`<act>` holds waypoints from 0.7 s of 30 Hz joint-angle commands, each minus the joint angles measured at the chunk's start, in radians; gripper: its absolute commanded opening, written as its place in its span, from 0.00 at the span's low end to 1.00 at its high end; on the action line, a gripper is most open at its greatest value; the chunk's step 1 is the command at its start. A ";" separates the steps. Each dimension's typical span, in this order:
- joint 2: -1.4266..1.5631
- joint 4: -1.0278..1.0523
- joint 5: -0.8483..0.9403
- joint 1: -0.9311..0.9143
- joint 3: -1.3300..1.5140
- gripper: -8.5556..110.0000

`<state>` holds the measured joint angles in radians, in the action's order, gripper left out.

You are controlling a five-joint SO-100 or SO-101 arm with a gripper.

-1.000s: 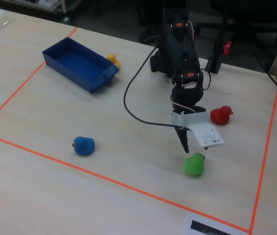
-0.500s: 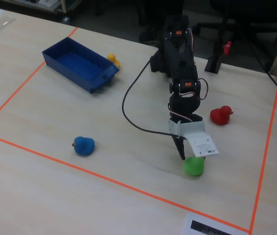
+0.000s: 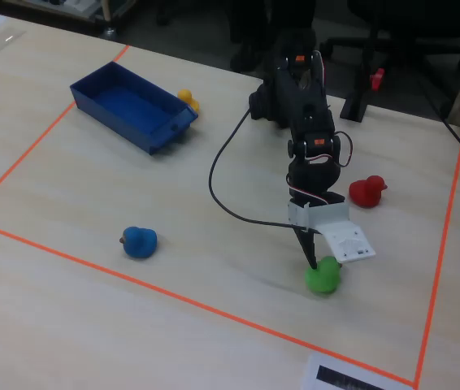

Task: Grasp green duck and put it into box.

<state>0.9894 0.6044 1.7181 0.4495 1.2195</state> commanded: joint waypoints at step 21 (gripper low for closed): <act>-0.035 -0.015 0.032 -0.012 -0.124 0.07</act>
<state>0.9250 0.6044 1.7395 0.4464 1.1443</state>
